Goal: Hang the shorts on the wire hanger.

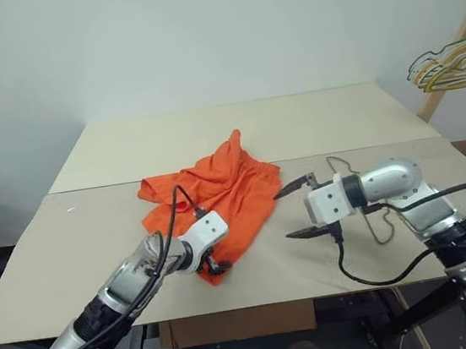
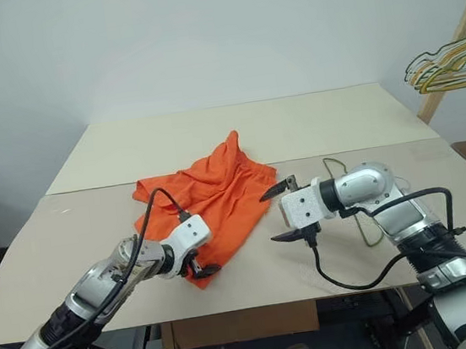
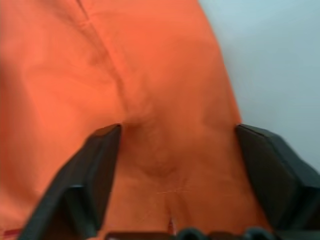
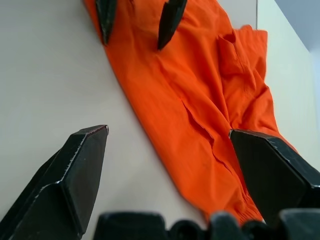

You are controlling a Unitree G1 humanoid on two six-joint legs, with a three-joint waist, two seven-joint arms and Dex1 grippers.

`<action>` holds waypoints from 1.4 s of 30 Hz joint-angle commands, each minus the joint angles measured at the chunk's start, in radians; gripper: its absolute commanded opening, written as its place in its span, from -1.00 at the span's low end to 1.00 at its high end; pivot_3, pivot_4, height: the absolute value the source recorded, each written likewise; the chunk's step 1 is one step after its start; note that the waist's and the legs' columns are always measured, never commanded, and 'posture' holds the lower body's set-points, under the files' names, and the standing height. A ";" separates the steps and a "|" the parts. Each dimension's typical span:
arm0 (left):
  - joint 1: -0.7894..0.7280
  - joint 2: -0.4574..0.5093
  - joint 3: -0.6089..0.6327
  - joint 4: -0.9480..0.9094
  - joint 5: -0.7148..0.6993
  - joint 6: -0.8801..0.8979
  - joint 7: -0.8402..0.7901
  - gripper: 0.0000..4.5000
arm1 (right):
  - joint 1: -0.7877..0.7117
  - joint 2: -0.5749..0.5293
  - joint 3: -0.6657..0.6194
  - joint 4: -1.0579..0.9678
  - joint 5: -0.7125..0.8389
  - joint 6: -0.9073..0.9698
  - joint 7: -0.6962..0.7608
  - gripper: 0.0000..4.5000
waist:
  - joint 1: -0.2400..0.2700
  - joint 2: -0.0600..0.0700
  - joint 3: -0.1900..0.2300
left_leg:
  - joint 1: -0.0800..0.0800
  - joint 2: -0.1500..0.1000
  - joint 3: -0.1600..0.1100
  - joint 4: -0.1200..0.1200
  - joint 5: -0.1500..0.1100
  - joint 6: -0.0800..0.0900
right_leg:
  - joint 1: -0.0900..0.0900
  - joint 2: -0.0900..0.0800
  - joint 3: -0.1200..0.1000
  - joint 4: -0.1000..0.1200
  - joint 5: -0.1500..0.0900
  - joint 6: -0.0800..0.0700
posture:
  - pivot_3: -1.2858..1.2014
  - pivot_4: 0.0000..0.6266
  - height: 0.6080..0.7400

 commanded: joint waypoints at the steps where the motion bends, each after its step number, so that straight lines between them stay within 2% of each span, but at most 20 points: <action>1: -0.006 0.013 0.010 0.001 0.018 -0.006 -0.013 0.15 | -0.004 -0.011 -0.039 -0.030 0.036 0.011 0.030 1.00 | 0.000 0.000 0.000 | 0.000 0.000 0.000 0.000 0.000 0.000 | 0.000 0.000 0.000 0.000 0.000 0.000 | -0.12 -1.00 1.00; 8: 0.014 0.029 0.047 -0.004 0.012 -0.003 -0.031 -0.93 | -0.015 0.000 -0.045 -0.016 0.029 0.009 0.044 1.00 | 0.001 0.000 0.000 | 0.000 0.000 0.000 0.000 0.000 0.000 | 0.000 0.000 0.000 0.000 0.000 0.000 | -0.11 -1.00 1.00; 9: 0.020 0.034 0.052 -0.008 0.009 -0.004 -0.033 -0.98 | -0.016 0.003 -0.044 -0.015 0.029 0.010 0.045 1.00 | 0.001 0.000 0.000 | 0.000 0.000 0.000 0.000 0.000 0.000 | 0.000 0.000 0.000 0.000 0.000 0.000 | -0.11 -1.00 1.00; 15: 0.054 0.069 0.081 -0.030 -0.003 -0.048 -0.075 -0.98 | -0.019 0.011 -0.042 -0.006 0.023 0.005 0.046 1.00 | 0.003 0.000 0.000 | 0.000 0.000 0.000 0.000 0.000 0.000 | -0.001 0.000 0.000 0.000 0.000 0.000 | -0.11 -1.00 1.00; 18: 0.086 0.131 0.116 -0.046 -0.007 -0.210 -0.161 -0.98 | -0.018 0.018 -0.038 0.005 0.007 -0.005 0.034 1.00 | 0.003 0.000 0.000 | 0.000 0.000 0.000 0.000 0.000 0.000 | -0.001 0.000 0.000 0.001 0.000 0.000 | -0.10 -1.00 1.00; 22: 0.181 0.290 0.297 -0.039 -0.096 -0.509 -0.390 -0.98 | -0.058 0.071 -0.001 0.151 -0.219 -0.119 -0.170 1.00 | -0.006 0.001 0.000 | 0.000 0.001 0.000 -0.001 0.000 -0.002 | -0.004 0.001 0.001 0.001 -0.001 -0.001 | -0.10 -1.00 1.00; 27: 0.278 0.401 0.482 -0.009 -0.161 -0.619 -0.504 -0.98 | -0.135 0.151 0.044 0.336 -0.439 -0.205 -0.418 1.00 | -0.003 0.003 0.002 | 0.002 0.001 0.000 -0.003 0.000 -0.002 | -0.004 0.001 0.001 0.002 -0.001 -0.003 | -0.07 -1.00 1.00; 33: 0.344 0.427 0.582 0.012 -0.172 -0.666 -0.540 -0.98 | -0.209 0.208 0.137 0.508 -0.640 -0.285 -0.615 1.00 | 0.008 0.004 0.003 | 0.003 0.002 -0.001 -0.004 0.001 -0.004 | -0.004 0.003 0.001 0.004 -0.001 -0.003 | -0.05 -1.00 1.00; 38: 0.359 0.415 0.610 0.003 -0.185 -0.654 -0.537 -0.98 | -0.260 0.240 0.216 0.643 -0.770 -0.331 -0.767 1.00 | 0.018 0.004 0.003 | 0.007 0.003 -0.001 -0.009 0.003 -0.007 | -0.004 0.004 0.002 0.006 -0.002 -0.004 | -0.04 -1.00 1.00; 42: 0.372 0.407 0.620 -0.003 -0.195 -0.660 -0.536 -1.00 | -0.324 0.277 0.285 0.757 -0.887 -0.331 -0.923 0.61 | 0.017 0.004 0.003 | 0.013 0.004 0.000 -0.014 0.005 -0.010 | -0.003 0.005 0.003 0.008 -0.003 -0.006 | -0.04 -1.00 1.00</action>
